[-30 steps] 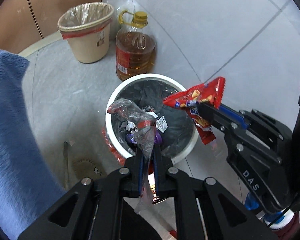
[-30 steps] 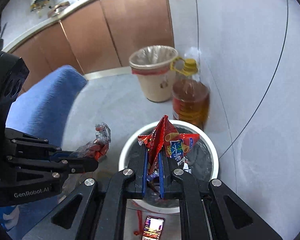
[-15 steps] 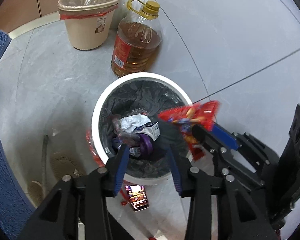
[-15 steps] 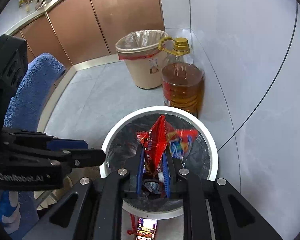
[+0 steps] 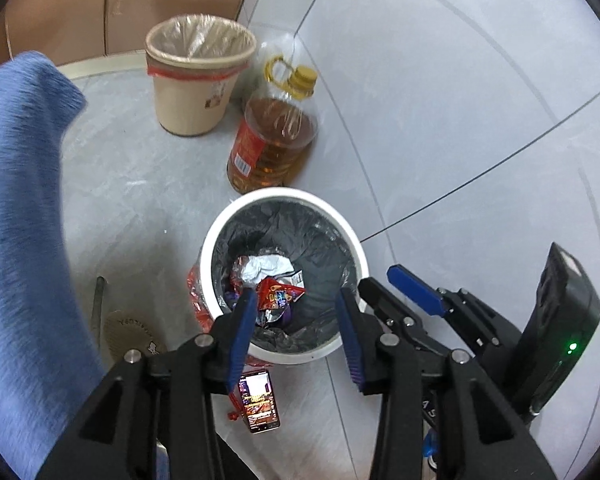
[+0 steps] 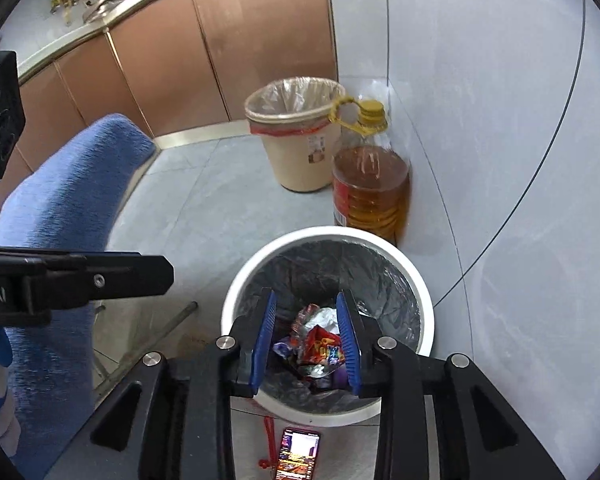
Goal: Collect trash
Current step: 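Open the left tool over the bin while the right tool releases the red wrapper, then move both tools back over the table toward the last tissue and purple wrapper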
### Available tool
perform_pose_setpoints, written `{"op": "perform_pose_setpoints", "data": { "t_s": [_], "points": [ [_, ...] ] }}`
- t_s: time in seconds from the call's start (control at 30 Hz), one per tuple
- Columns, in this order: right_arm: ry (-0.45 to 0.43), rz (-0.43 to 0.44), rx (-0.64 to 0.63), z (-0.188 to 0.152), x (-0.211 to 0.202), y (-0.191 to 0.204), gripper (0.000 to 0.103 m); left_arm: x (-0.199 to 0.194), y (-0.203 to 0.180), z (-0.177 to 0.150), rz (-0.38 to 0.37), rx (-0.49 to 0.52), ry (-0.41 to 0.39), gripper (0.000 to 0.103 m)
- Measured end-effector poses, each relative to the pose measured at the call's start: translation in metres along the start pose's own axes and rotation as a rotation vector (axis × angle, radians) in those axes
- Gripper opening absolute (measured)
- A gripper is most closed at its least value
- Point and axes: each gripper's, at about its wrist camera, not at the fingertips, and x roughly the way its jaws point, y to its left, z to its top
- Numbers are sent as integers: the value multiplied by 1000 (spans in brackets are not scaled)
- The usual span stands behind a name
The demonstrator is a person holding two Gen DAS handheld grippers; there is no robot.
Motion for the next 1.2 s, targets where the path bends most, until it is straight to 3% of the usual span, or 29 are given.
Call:
{"op": "perform_pose_setpoints", "data": {
  "t_s": [0.37,0.77,0.9,0.97,1.2],
  "points": [
    [-113,26,-19,-1,-84,35,42,-109,-14,-45,104,37,-237,39],
    [-218,111,-145,-23,-182,96,47,-223,-24,-128,318,89,-493,43],
    [-234,153,-211,-34,-206,122,48,-258,-8,-157,377,71,-554,50],
    [-245,181,-246,-39,-218,139,50,-276,4,-171,400,59,-575,60],
    [-259,321,-359,-53,-246,202,64,-345,77,-230,488,-35,-635,69]
  ]
}}
